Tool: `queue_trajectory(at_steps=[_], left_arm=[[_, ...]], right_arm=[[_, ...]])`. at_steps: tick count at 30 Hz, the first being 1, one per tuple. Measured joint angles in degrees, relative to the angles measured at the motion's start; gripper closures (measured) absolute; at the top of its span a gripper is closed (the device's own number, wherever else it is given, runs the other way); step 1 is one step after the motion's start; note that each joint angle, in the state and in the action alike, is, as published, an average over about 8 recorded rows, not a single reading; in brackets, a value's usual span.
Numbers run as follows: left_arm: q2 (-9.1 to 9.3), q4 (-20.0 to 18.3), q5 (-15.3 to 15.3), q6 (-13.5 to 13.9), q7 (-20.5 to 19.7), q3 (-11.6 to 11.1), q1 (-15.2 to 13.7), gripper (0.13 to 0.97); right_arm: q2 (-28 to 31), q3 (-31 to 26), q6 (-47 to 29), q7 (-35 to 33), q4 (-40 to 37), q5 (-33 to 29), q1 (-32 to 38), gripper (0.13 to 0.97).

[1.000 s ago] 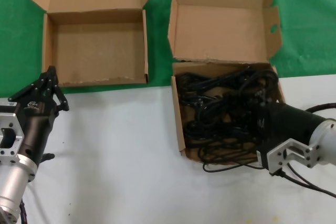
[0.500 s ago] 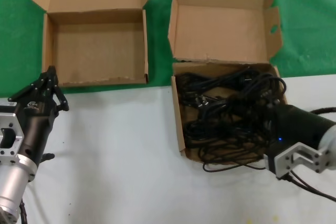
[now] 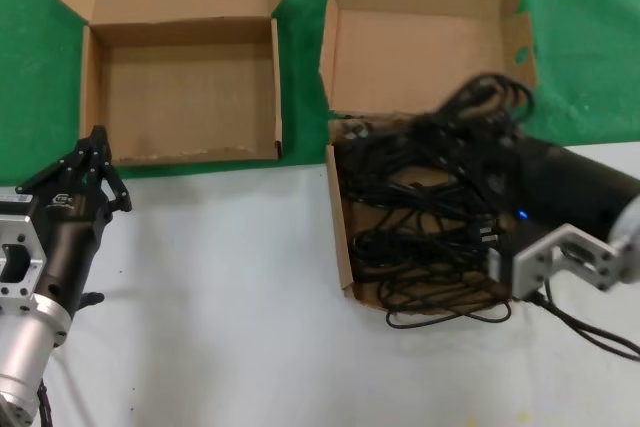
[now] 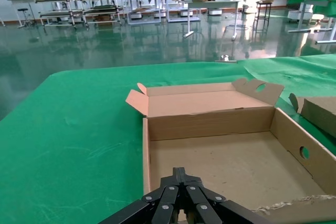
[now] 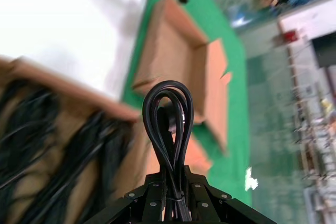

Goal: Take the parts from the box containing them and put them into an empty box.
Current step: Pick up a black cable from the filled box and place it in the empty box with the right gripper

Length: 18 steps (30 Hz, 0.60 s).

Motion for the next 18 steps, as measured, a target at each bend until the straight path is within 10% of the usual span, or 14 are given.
queue_trajectory(at_steps=[18], left_arm=[[0.0, 0.0, 0.0, 0.0, 0.0, 0.0, 0.0, 0.952]], right_arm=[[-18.4, -14.0, 2.4, -8.2, -16.0, -2.2, 18.0, 0.892]])
